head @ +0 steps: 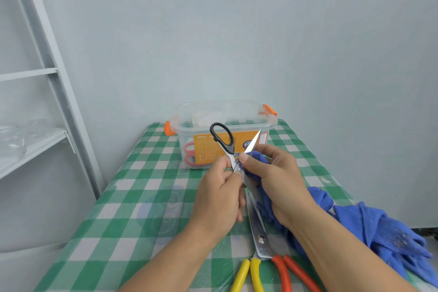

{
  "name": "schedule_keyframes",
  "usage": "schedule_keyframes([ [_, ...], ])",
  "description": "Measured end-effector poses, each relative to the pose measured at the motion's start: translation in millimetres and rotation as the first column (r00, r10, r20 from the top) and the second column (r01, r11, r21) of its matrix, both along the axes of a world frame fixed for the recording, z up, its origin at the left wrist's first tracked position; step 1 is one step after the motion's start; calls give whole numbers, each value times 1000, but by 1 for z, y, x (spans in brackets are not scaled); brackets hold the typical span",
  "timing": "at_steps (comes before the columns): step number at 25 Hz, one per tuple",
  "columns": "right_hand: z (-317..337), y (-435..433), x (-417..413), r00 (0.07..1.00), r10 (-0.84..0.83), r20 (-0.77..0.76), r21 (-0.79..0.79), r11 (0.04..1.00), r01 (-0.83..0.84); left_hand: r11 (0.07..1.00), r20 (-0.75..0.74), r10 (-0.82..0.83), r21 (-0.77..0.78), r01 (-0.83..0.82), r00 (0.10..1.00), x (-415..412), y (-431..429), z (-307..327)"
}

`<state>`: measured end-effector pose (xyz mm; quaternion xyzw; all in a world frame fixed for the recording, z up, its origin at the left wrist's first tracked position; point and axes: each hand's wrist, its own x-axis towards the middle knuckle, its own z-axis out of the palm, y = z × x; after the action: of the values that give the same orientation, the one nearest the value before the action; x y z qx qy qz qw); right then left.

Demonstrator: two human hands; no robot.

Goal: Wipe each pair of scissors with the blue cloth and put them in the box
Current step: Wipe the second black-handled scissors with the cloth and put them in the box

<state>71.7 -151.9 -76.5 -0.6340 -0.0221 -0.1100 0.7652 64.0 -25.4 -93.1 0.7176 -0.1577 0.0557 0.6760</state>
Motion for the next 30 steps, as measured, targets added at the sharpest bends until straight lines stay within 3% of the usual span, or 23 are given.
schedule_keyframes([
  [6, 7, 2, 0, 991, -131, 5, 8, 991, 131, 998, 46, 49, 38, -51, 998, -5, -13, 2],
  [12, 4, 1, -5, 996, 73, -52, 6, 997, -72, 999, -40, 15, -38, -17, 999, -4, -2, 4],
  [18, 9, 4, -3, 995, -97, 25, -83, 992, 99, 998, 21, 50, 43, -51, 999, -6, -6, 3],
  [22, 12, 6, -5, 987, -157, 30, -30, 987, 158, 999, 19, 38, 26, -38, 999, -9, -7, 4],
  [28, 12, 1, -10, 998, 63, -21, 2, 998, -63, 996, -63, -20, -93, 14, 998, -7, 1, 10],
  [30, 14, 0, -10, 998, 68, -16, 43, 997, -67, 991, -96, -55, -127, 42, 994, -9, 2, 14],
])
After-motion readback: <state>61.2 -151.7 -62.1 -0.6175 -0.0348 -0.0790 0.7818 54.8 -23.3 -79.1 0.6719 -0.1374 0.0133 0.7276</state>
